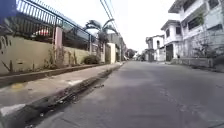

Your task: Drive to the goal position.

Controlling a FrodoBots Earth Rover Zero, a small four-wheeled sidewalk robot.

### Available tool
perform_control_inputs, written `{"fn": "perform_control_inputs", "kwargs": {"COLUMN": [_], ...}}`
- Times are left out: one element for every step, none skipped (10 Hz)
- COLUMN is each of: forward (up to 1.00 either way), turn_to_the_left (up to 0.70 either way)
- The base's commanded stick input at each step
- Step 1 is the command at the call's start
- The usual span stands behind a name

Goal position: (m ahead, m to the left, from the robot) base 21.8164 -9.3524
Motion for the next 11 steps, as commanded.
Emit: {"fn": "perform_control_inputs", "kwargs": {"forward": [0.7,0.7,0.7,0.7,0.7,0.7,0.7,0.7,0.7,0.7,0.7], "turn_to_the_left": [0.0,0.0,0.0,-0.33,-0.35,-0.35,-0.35,-0.35,-0.35,-0.08,0.0]}}
